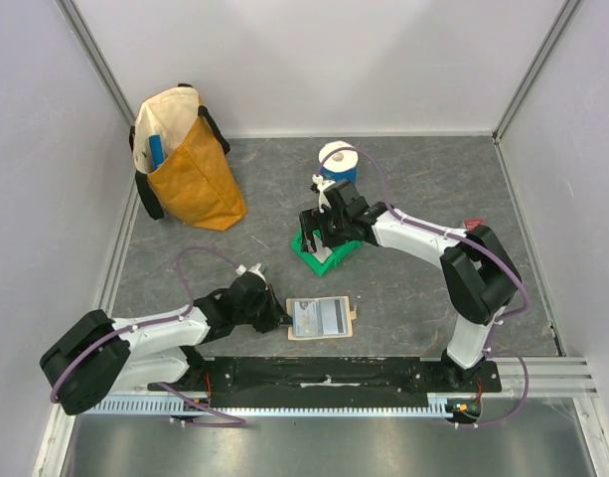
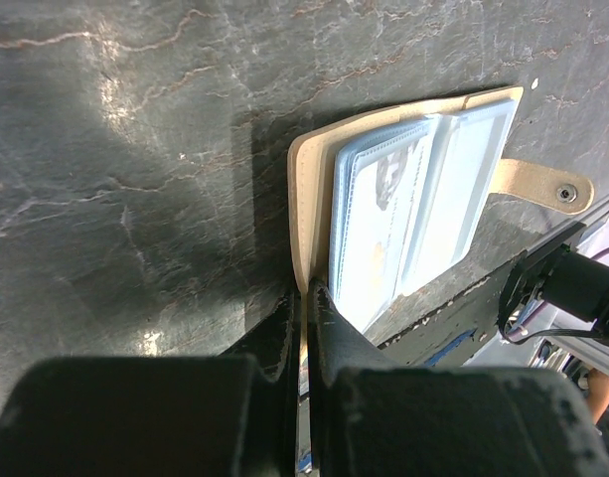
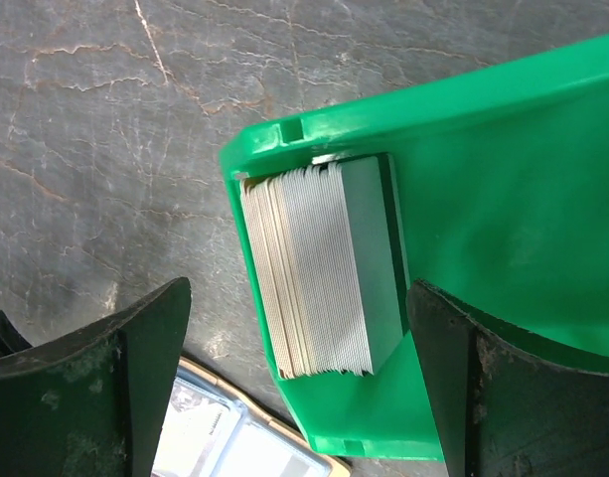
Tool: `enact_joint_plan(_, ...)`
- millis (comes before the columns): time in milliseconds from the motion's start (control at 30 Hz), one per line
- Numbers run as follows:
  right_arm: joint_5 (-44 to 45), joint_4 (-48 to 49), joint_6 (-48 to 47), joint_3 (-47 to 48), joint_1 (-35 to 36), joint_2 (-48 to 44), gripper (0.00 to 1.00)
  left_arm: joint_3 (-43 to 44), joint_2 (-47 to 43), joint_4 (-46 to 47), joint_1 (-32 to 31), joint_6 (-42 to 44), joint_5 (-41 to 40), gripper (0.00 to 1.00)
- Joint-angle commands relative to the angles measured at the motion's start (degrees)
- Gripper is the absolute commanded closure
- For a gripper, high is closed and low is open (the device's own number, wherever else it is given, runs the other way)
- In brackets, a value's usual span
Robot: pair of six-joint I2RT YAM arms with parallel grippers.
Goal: Put the credit cards into the card holder
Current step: Pick up the credit card from the storage box.
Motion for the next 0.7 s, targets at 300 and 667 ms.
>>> enact_joint_plan(300, -5.86, 3.0, -2.77, 3.99, -0.75, 3.7, 0.03, 1.72, 2.04, -0.09, 0.13, 1.36, -0.7, 0.98)
enact_joint_plan(667, -9.64, 2.91, -3.3, 4.07, -0.84, 2.47, 0.07, 1.89, 2.22, -0.09, 0.31, 1.36, -0.52, 0.98)
